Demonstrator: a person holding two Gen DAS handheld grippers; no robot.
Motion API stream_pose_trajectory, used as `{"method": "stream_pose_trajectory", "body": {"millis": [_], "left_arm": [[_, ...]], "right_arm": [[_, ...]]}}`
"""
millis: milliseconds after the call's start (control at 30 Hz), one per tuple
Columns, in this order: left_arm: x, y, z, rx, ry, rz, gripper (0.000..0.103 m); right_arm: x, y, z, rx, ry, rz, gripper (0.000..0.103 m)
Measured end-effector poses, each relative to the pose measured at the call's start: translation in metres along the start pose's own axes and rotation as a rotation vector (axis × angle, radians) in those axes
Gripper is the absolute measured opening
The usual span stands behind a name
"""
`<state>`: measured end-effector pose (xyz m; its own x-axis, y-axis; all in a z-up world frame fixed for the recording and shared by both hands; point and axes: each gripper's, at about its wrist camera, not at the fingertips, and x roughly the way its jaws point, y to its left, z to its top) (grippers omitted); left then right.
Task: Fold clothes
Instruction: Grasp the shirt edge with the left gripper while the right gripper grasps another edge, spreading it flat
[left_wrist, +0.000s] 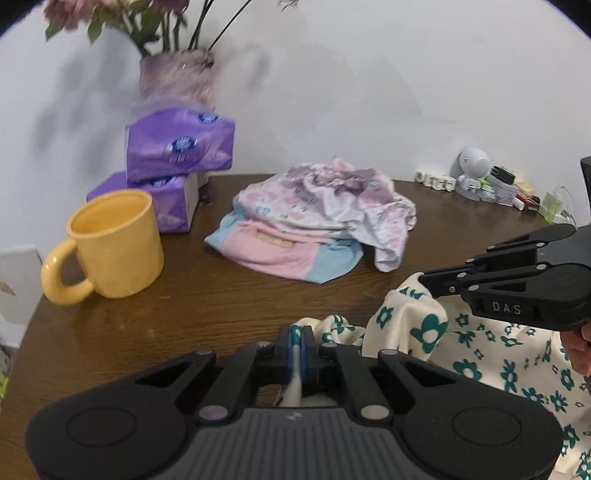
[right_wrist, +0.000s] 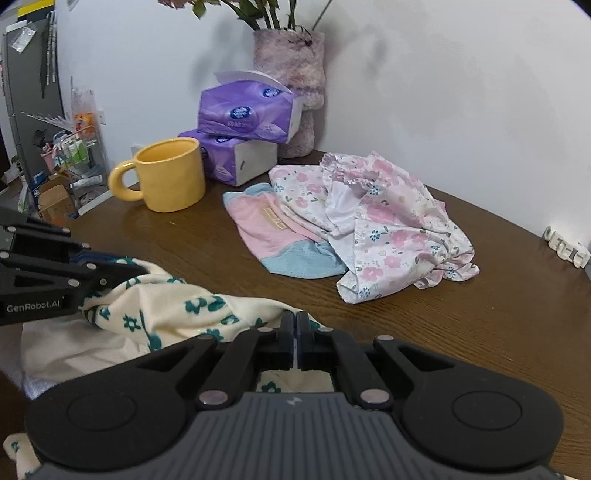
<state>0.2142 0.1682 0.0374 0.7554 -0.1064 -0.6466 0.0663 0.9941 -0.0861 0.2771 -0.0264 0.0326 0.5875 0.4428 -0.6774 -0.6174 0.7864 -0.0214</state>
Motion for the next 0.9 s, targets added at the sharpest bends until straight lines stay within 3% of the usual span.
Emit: {"method": "stream_pose_trajectory", "body": {"millis": [133,233,300,333,400,467,533,600,667,900], "left_arm": [[0.014,0.008,-0.002,-0.022,0.020,-0.020,0.004],[0.004,0.007,0.002,0.003,-0.021,-0.025,0.019],[-0.004,0.006,0.004,0.024,-0.052,-0.028,0.048],[-0.008,0.005,0.006,0.034,-0.068,-0.029,0.054],[-0.016,0.004,0.009,0.054,-0.099,-0.032,0.077],[-0.024,0.003,0.012,0.075,-0.131,-0.035,0.090],[-0.032,0.002,0.014,0.095,-0.162,-0.038,0.093],[-0.030,-0.009,0.016,0.135,-0.164,-0.066,0.096],[-0.023,-0.022,0.018,0.173,-0.146,-0.089,0.098],[0.014,-0.040,0.018,0.221,-0.060,-0.092,0.094]], "right_arm": [[0.017,-0.004,0.002,0.026,0.018,-0.019,0.001],[0.027,-0.008,0.002,0.049,0.031,-0.022,0.001],[0.031,-0.011,0.002,0.069,0.037,-0.017,0.001],[0.031,-0.013,0.002,0.082,0.038,-0.012,0.002],[0.022,-0.020,0.003,0.117,0.006,-0.012,0.008],[0.005,-0.023,0.005,0.136,-0.040,-0.029,0.026],[-0.013,-0.026,0.005,0.136,-0.072,-0.046,0.041],[-0.021,-0.028,0.002,0.131,-0.071,-0.061,0.042],[-0.024,-0.030,-0.004,0.125,-0.051,-0.070,0.050],[-0.010,-0.040,-0.023,0.103,0.008,-0.121,0.052]]}}
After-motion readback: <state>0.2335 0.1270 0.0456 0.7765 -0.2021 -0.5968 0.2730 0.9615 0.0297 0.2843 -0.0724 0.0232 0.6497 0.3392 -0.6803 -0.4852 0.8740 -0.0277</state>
